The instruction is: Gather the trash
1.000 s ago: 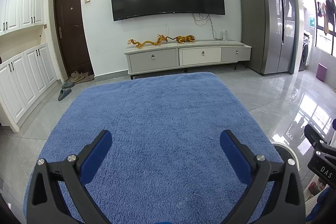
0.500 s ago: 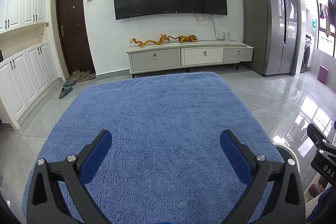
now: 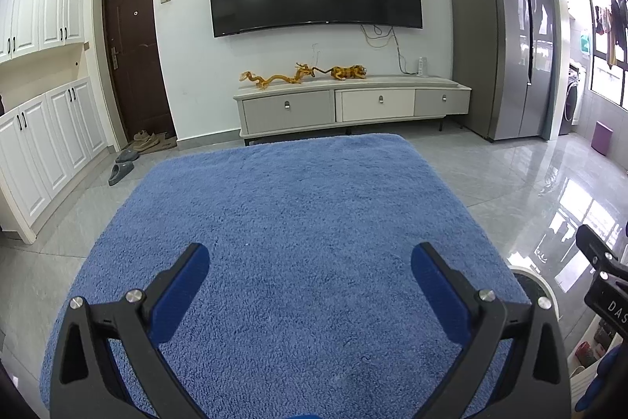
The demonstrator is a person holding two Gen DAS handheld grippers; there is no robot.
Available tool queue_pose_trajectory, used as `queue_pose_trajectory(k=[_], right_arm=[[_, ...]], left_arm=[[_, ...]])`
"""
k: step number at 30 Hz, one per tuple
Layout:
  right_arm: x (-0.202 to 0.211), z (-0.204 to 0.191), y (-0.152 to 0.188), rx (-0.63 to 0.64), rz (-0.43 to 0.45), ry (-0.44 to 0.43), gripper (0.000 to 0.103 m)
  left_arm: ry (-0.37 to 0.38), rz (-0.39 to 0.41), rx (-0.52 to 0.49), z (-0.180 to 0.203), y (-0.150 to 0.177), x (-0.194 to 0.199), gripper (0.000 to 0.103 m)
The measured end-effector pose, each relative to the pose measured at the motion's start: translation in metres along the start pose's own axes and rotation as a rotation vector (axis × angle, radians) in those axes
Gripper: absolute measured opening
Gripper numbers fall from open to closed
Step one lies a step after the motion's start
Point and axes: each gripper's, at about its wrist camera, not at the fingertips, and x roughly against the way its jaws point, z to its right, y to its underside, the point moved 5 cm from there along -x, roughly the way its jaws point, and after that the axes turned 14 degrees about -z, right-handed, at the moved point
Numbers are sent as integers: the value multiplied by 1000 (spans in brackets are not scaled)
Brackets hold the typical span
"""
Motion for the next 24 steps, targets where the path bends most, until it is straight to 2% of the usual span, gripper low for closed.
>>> queue_pose_trajectory(k=[24], right_arm=[[-4,1,2,0,-8,-4,103]], left_arm=[[11,-12,-2,-1,2,-7,103]])
